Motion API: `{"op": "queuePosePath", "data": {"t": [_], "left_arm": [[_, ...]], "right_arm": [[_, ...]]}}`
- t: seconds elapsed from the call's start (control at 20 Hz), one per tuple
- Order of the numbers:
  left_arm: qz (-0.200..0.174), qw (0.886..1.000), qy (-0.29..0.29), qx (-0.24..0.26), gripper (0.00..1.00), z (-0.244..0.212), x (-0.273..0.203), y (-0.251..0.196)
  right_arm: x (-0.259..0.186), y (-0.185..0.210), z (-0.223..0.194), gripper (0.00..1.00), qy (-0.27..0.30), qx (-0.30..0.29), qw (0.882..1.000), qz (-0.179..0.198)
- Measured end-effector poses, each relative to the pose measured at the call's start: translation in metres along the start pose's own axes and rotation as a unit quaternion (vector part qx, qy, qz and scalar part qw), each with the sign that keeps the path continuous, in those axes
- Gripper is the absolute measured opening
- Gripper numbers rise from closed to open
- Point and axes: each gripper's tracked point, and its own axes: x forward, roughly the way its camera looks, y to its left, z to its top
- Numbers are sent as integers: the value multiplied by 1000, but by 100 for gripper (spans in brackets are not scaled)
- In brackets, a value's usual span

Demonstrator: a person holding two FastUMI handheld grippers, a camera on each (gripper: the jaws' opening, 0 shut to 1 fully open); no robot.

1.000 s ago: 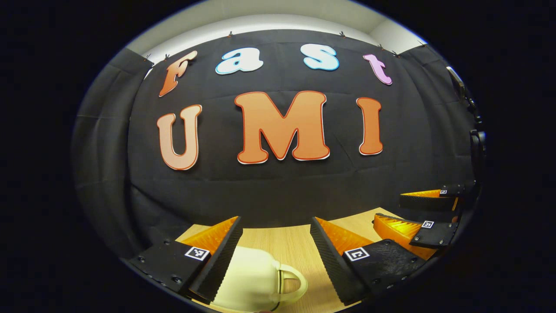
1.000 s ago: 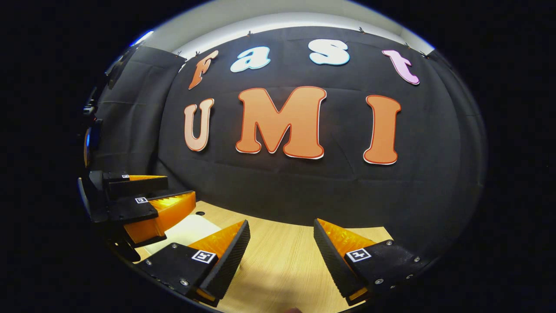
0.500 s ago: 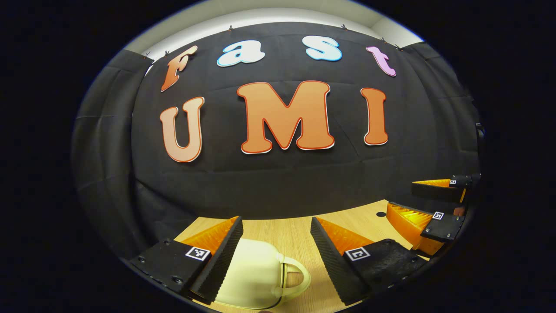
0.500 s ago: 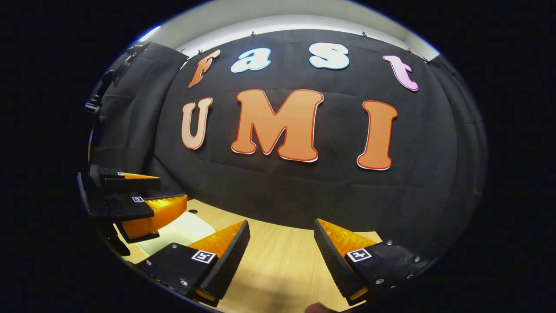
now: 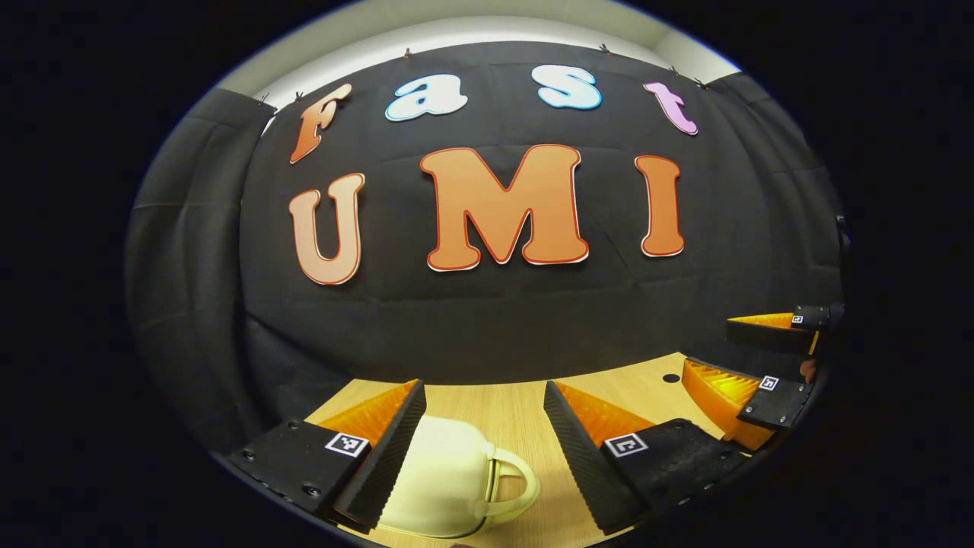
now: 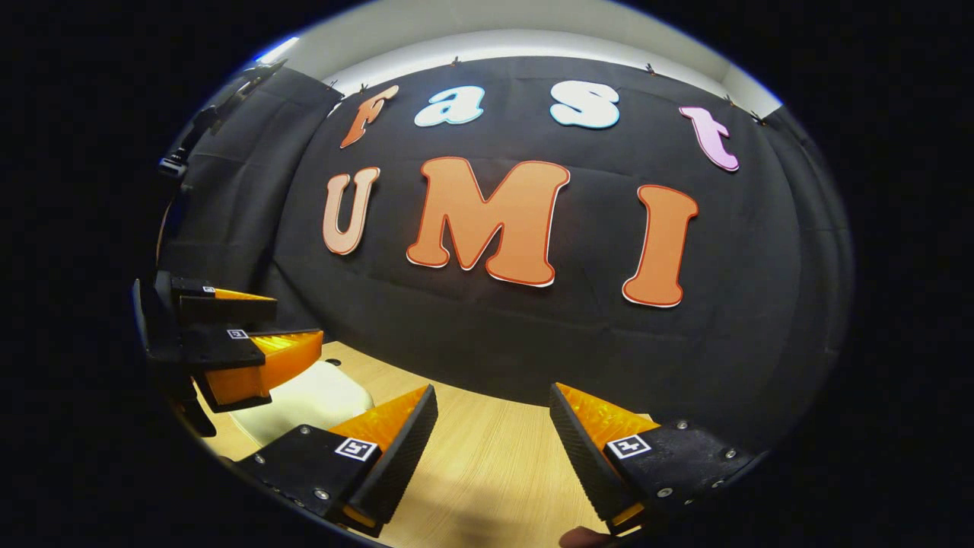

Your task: First open the suitcase, pack the skin care products into it, and then close the suitcase.

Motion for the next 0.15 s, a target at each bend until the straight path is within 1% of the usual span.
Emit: {"op": "queuePosePath", "data": {"t": [0.15], "left_arm": [[8,1000,1,-9,96,-2,-4,-4]], "right_arm": [[-4,-2,2,94,-11,10,1000,13]]}}
